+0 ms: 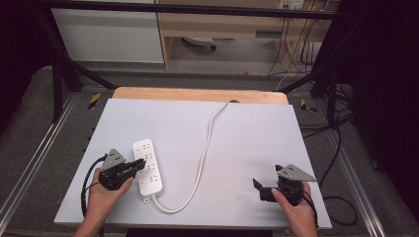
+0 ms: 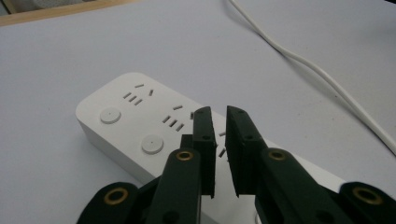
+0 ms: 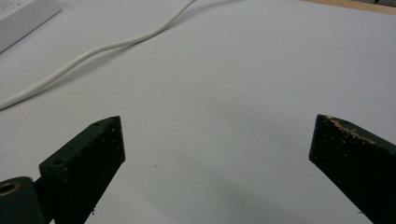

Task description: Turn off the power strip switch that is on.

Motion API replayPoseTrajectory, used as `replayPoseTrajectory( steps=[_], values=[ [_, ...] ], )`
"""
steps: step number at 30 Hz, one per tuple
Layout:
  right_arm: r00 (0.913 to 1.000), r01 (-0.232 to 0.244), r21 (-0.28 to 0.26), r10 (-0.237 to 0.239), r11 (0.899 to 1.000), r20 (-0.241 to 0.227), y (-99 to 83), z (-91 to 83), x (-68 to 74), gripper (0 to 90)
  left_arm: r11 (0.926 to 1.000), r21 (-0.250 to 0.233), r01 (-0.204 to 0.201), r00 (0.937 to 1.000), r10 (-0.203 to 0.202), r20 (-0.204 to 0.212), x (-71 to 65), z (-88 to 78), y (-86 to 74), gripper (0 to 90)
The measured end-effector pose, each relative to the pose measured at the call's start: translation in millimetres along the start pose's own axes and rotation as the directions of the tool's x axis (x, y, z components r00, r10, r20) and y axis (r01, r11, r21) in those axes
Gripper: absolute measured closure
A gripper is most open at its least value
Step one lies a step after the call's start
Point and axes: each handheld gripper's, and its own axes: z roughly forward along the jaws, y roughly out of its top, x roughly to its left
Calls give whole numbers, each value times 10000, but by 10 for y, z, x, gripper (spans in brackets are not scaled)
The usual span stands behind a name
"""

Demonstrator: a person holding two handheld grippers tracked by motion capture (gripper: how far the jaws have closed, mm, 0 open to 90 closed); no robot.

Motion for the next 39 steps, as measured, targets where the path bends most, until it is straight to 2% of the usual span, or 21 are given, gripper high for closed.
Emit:
replayPoseTrajectory(
  steps=[7, 17, 20, 28, 33, 36, 39],
  values=[
    [10000, 7, -4, -7, 10000, -5, 0, 0, 1, 39, 9998, -209, -44, 10000, 45, 38, -17, 3, 8, 729],
    [10000, 18, 0, -18, 10000, 9, -1, 3, -1, 39, 9980, -621, 137, 9996, -122, 240, -15, -1, 25, 491],
    [10000, 18, -2, -18, 10000, 8, -1, 2, 0, 39, 9970, -744, 205, 9997, -193, 169, -20, 1, 27, 397],
    [10000, 17, 2, -17, 10000, 11, -1, 3, 0, 39, 9964, -795, 294, 9995, -286, 104, -30, -8, 34, 332],
    [10000, -6, 10, 6, 10000, 8, -2, 2, 1, 38, 9957, -798, 464, 9983, -490, -301, -36, -2, 47, 153],
    [10000, 6, 5, -6, 10000, 9, -1, 3, 2, 38, 9946, -853, 599, 9974, -630, -347, -40, -6, 57, 68],
    [10000, -3, 7, 3, 10000, 9, -3, 3, 0, 38, 9922, -968, 789, 9963, -818, -267, -54, -22, 70, 67]
  ],
)
